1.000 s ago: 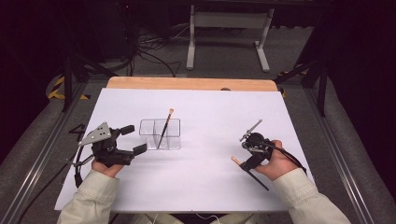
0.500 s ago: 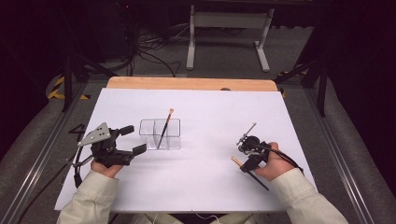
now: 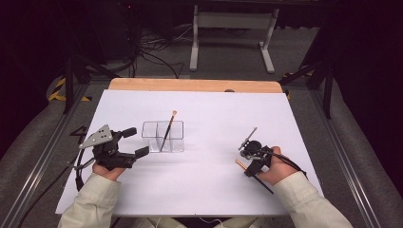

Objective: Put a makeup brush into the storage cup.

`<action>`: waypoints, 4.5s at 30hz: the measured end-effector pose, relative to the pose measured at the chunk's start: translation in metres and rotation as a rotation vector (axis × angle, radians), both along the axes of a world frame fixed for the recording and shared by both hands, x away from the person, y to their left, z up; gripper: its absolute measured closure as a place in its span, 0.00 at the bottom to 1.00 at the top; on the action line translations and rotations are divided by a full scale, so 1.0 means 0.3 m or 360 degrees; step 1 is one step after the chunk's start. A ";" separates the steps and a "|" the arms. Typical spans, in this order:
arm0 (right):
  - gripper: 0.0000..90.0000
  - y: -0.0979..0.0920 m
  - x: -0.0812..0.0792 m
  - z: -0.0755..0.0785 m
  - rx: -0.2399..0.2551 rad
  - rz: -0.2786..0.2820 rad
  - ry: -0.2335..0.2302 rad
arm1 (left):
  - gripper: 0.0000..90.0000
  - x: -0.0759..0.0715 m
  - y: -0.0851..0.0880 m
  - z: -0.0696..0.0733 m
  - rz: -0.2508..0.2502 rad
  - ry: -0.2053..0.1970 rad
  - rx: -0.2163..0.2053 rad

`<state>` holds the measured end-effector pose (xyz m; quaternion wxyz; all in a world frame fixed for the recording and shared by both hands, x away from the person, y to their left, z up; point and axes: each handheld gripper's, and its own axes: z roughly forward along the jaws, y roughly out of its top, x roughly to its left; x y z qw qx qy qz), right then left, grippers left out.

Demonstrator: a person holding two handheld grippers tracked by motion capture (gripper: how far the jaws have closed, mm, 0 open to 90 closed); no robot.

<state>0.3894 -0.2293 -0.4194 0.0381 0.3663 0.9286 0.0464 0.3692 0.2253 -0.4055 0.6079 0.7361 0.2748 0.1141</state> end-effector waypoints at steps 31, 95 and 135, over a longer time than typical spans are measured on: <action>0.93 0.005 -0.005 0.005 -0.0004 -0.0012 0.0029 | 0.09 -0.006 -0.013 0.006 -0.0037 -0.0052 0.0000; 0.93 -0.094 -0.117 0.202 0.1226 0.0265 -0.0905 | 0.01 -0.024 0.026 -0.024 -0.0052 -0.0077 -0.0090; 0.93 -0.096 -0.100 0.212 0.1641 0.0359 -0.1265 | 0.01 -0.037 0.012 -0.032 -0.0097 -0.0120 -0.0004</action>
